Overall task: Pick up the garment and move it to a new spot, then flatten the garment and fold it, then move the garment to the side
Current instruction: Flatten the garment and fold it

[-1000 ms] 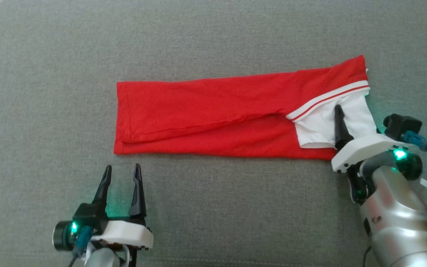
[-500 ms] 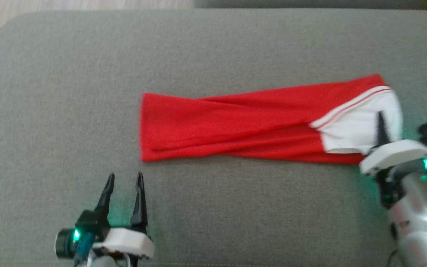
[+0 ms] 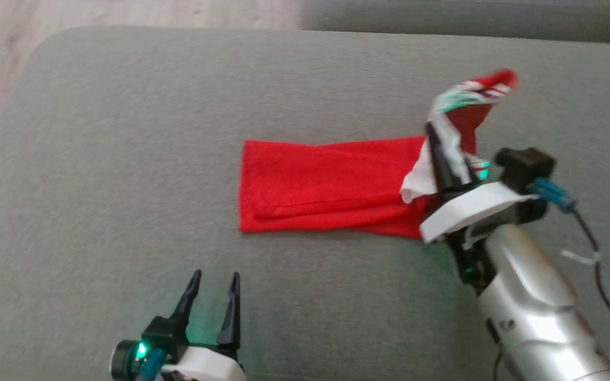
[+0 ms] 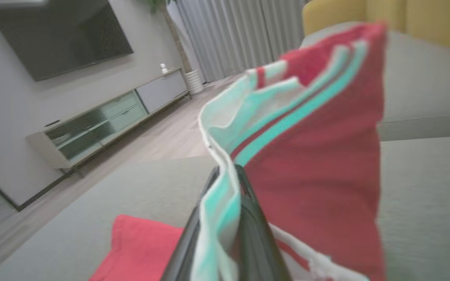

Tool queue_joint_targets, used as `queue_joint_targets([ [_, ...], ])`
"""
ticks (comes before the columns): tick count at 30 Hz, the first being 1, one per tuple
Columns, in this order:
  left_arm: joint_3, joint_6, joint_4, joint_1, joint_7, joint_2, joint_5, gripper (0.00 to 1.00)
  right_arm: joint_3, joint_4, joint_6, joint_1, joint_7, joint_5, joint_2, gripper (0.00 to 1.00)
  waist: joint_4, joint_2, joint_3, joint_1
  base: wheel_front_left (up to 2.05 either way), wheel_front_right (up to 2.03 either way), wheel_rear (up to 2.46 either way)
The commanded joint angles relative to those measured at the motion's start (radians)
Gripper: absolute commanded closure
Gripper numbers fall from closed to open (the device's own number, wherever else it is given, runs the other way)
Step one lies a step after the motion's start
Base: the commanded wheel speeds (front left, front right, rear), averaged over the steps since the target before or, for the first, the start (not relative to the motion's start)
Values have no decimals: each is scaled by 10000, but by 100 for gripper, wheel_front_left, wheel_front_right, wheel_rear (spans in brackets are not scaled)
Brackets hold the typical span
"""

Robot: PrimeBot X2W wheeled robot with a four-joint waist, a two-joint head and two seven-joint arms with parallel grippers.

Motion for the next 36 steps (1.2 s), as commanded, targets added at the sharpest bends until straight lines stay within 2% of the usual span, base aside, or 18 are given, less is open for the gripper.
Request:
queue_joint_targets([
  [1,159,16,-208,-321,-53,16,-37,0,439,-351,35,-19,66,185,198,100,608,-1,30,1,0,0,0],
  [4,-57,44,-226,-301,-53,16,-87,0,987,-221,35,-122,178,447,263,100,1287,-1,71,1,0,0,0],
  [9,-326,66,-262,-260,-53,16,-153,0,1299,473,35,-419,221,554,326,100,2366,-1,189,1,0,0,0],
  [13,-483,110,-269,-272,-53,16,-247,0,1460,1131,35,-660,165,617,375,100,2844,-1,254,1,0,0,0],
  [14,-503,122,-276,-281,-53,16,-265,0,1492,1280,35,-719,139,683,383,65,2889,-1,263,1,0,0,0],
  [15,-507,137,-288,-298,-53,16,-295,0,1646,1307,35,-751,123,875,389,19,2922,-1,269,1,0,0,0],
  [16,-505,152,-292,-327,-53,16,-321,0,1811,1238,35,-762,96,1180,392,0,2931,-1,267,1,0,0,0],
  [20,-344,247,-380,-479,-53,16,-318,0,2352,911,35,-858,-83,1915,396,0,2576,-1,221,1,0,0,0],
  [23,-151,262,-429,-574,-53,16,-208,0,2238,879,35,-842,-161,1974,397,0,2091,-1,108,1,0,0,0],
  [30,309,301,-559,-790,-53,16,15,0,-199,417,35,-35,-178,154,199,0,825,-1,-219,1,0,0,0],
  [36,751,430,-569,-859,-53,16,352,0,-2139,-210,35,1119,-180,-1561,296,0,33,-1,-521,1,0,0,0],
])
